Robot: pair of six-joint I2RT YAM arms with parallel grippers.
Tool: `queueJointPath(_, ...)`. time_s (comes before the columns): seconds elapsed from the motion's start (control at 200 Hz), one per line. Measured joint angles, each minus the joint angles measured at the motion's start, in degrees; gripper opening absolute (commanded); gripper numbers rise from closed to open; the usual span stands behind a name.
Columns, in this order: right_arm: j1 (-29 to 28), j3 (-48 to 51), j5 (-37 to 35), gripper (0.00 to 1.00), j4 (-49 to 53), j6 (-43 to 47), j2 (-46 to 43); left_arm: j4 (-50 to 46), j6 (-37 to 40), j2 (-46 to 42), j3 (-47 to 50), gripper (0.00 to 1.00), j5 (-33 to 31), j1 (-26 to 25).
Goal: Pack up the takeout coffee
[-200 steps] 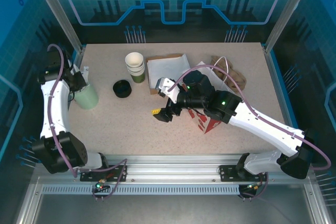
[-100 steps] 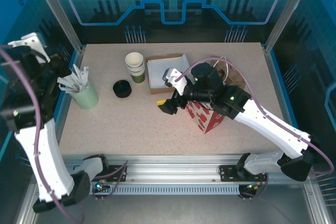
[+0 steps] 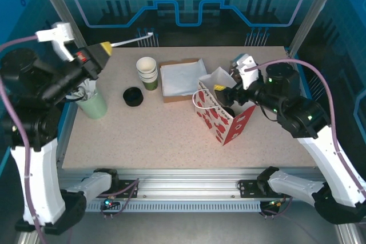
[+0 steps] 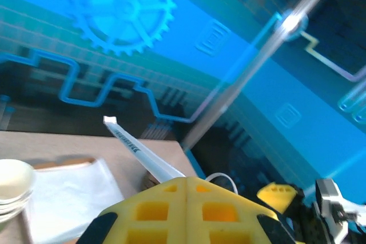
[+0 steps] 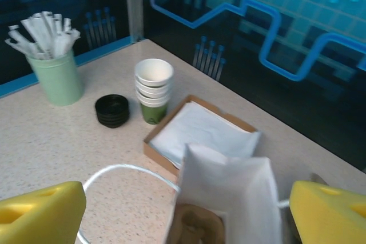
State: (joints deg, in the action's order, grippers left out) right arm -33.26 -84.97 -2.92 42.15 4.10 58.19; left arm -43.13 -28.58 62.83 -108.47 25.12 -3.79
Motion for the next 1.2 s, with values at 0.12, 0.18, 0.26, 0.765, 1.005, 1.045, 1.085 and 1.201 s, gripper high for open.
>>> queueJointPath(0.12,1.90,-0.57,-1.84,0.93,3.41,-0.50,-0.87,0.17,0.63,5.79,-0.07,0.00,-1.57,-10.86)
queueJointPath(0.18,2.56,-0.63,-2.71,0.93,4.85,-0.72,-0.98,0.09,1.57,9.03,-0.39,0.00,-2.58,-15.82)
queueJointPath(0.26,3.48,-0.63,-3.58,0.93,6.47,-0.94,-1.22,-0.63,3.26,13.68,-1.70,0.00,-3.87,-21.77)
queueJointPath(0.765,6.43,-0.57,-5.68,0.93,10.88,-1.75,-1.97,-3.02,8.26,28.33,-2.93,0.00,-8.46,-30.95)
queueJointPath(1.005,7.85,2.05,-6.14,0.93,9.66,-3.08,-0.87,-2.14,9.33,39.15,-2.91,0.27,-9.29,-31.21)
queueJointPath(1.045,8.59,2.08,-6.08,0.93,9.66,-3.26,-0.72,-2.19,9.70,40.06,-2.93,0.37,-9.31,-31.21)
queueJointPath(1.085,9.27,2.08,-5.88,0.92,9.46,-3.43,-0.68,-2.23,10.58,40.57,-3.13,0.40,-9.33,-31.21)
queueJointPath(1.201,10.03,2.03,-2.38,0.88,8.61,-4.07,-0.68,-2.10,11.45,40.22,-4.35,0.46,-9.25,-30.56)
